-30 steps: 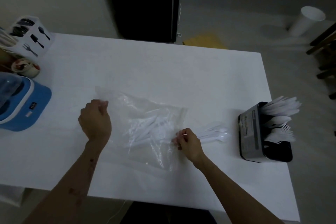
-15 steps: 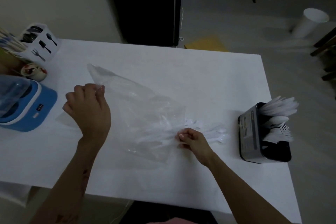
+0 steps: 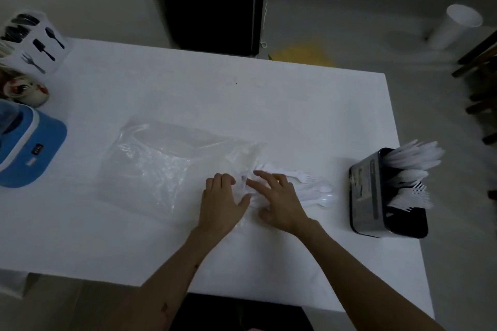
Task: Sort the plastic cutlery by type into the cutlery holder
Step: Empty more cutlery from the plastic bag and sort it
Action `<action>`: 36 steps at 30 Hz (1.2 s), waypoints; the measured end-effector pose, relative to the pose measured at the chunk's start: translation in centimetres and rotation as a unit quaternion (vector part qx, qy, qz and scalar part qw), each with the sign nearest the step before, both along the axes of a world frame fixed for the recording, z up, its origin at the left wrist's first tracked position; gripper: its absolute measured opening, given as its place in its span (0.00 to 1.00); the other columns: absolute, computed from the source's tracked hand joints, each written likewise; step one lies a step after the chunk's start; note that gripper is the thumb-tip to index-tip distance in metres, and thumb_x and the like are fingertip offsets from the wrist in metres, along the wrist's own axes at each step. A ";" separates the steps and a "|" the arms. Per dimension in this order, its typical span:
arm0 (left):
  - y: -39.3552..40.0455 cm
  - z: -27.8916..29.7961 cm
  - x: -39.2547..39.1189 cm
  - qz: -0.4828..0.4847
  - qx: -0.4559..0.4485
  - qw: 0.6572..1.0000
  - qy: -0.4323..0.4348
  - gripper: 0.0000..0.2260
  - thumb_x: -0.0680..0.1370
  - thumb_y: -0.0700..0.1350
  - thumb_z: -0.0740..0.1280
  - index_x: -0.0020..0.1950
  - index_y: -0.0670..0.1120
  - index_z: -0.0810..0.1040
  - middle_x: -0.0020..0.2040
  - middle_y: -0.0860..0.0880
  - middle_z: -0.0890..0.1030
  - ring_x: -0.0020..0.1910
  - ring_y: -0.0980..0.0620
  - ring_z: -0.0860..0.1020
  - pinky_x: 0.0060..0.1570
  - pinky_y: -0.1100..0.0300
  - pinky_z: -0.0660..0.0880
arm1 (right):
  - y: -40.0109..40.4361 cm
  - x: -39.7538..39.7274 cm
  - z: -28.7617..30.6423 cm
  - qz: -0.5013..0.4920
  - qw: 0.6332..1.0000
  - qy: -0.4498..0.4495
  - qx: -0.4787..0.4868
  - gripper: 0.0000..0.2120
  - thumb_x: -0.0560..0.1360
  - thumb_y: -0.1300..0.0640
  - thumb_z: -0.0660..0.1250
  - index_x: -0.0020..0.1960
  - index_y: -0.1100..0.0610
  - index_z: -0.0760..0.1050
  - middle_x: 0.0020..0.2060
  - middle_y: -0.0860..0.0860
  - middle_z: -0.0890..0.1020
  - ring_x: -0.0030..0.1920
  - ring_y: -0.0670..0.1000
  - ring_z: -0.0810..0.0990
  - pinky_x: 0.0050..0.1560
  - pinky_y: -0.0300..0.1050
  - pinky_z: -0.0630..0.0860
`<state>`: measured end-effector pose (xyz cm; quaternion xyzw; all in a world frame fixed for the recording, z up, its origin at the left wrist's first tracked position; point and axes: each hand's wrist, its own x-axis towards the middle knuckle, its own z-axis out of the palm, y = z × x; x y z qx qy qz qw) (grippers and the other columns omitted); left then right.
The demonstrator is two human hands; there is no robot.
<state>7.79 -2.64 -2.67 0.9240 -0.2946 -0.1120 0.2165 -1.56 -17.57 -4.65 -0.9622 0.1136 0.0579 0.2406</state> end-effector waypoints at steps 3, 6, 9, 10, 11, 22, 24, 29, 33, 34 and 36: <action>-0.2 -0.6 0.5 -0.014 0.046 0.998 0.032 0.14 0.72 0.54 0.69 0.50 0.47 0.75 0.49 0.49 0.75 0.52 0.48 0.72 0.49 0.58 0.71 | -1.1 1.0 -0.3 0.067 0.996 0.031 -0.056 0.41 0.65 0.50 0.72 0.76 0.48 0.64 0.77 0.50 0.63 0.68 0.59 0.65 0.58 0.55 0.71; 0.0 -0.7 0.9 -0.006 0.030 0.997 0.075 0.05 0.73 0.45 0.67 0.43 0.44 0.74 0.43 0.46 0.76 0.48 0.46 0.73 0.47 0.57 0.70 | -1.7 2.0 -0.9 0.109 0.987 0.058 -0.102 0.45 0.62 0.48 0.74 0.76 0.56 0.63 0.76 0.54 0.65 0.64 0.61 0.71 0.52 0.53 0.72; 0.1 -0.5 1.0 0.021 -0.006 0.996 0.083 0.06 0.74 0.42 0.65 0.40 0.45 0.69 0.39 0.48 0.72 0.42 0.48 0.70 0.42 0.58 0.68 | -1.5 3.5 -0.6 0.143 0.980 0.061 -0.128 0.45 0.64 0.47 0.74 0.76 0.57 0.60 0.75 0.55 0.66 0.63 0.60 0.70 0.56 0.53 0.70; 0.1 -0.3 0.9 0.030 -0.013 0.996 0.081 0.07 0.75 0.42 0.65 0.40 0.45 0.68 0.39 0.48 0.71 0.42 0.49 0.69 0.42 0.59 0.66 | -1.4 3.9 -0.3 0.149 0.978 0.058 -0.135 0.44 0.64 0.48 0.74 0.75 0.57 0.62 0.73 0.55 0.67 0.62 0.59 0.70 0.56 0.53 0.70; 0.1 -0.2 0.8 0.035 -0.017 0.997 0.074 0.06 0.75 0.41 0.65 0.40 0.44 0.69 0.39 0.47 0.72 0.42 0.49 0.70 0.42 0.59 0.66 | -1.3 4.2 0.0 0.153 0.976 0.054 -0.143 0.42 0.63 0.49 0.74 0.73 0.56 0.64 0.71 0.55 0.68 0.61 0.59 0.70 0.55 0.52 0.70; 0.2 -1.1 0.1 0.077 -0.031 0.995 0.063 0.06 0.77 0.43 0.66 0.46 0.40 0.75 0.64 0.44 0.73 0.64 0.46 0.70 0.61 0.52 0.73 | 0.2 4.9 0.2 0.149 0.966 0.087 -0.194 0.29 0.61 0.52 0.78 0.60 0.54 0.74 0.54 0.52 0.79 0.54 0.57 0.75 0.49 0.51 0.74; 0.4 -1.2 0.2 0.081 -0.044 0.993 0.078 0.06 0.77 0.43 0.65 0.47 0.40 0.74 0.66 0.44 0.72 0.66 0.47 0.69 0.64 0.55 0.70 | 0.1 4.8 -0.3 0.139 0.964 0.075 -0.213 0.27 0.54 0.52 0.81 0.50 0.54 0.78 0.44 0.52 0.81 0.45 0.56 0.78 0.39 0.49 0.75; 1.0 -1.1 0.1 0.044 -0.011 0.994 0.104 0.13 0.79 0.40 0.62 0.59 0.34 0.73 0.67 0.39 0.71 0.69 0.42 0.68 0.69 0.49 0.66 | -1.1 4.0 -0.3 0.146 0.954 0.020 -0.263 0.19 0.54 0.56 0.81 0.42 0.55 0.79 0.38 0.52 0.80 0.39 0.55 0.78 0.35 0.46 0.73; 2.0 -0.3 0.3 0.076 -0.004 0.984 0.161 0.23 0.80 0.40 0.60 0.73 0.36 0.61 0.75 0.38 0.60 0.75 0.40 0.58 0.73 0.47 0.59 | -3.5 2.7 -0.2 0.141 0.950 0.013 -0.277 0.19 0.54 0.61 0.80 0.42 0.54 0.77 0.38 0.52 0.79 0.38 0.56 0.77 0.34 0.45 0.71; 2.3 -0.4 0.3 0.071 0.002 0.986 0.150 0.23 0.80 0.40 0.60 0.73 0.35 0.61 0.75 0.39 0.60 0.76 0.41 0.57 0.74 0.50 0.57 | -4.1 2.3 -0.1 0.144 0.950 0.012 -0.275 0.20 0.53 0.62 0.80 0.42 0.54 0.77 0.39 0.52 0.79 0.38 0.56 0.78 0.34 0.45 0.71; 3.0 -0.8 0.4 0.064 0.001 0.989 0.130 0.23 0.80 0.39 0.60 0.74 0.35 0.60 0.75 0.40 0.61 0.77 0.44 0.55 0.75 0.57 0.53 | -5.1 1.7 0.0 0.146 0.951 0.016 -0.271 0.22 0.52 0.64 0.80 0.42 0.55 0.77 0.39 0.52 0.79 0.38 0.56 0.78 0.34 0.46 0.71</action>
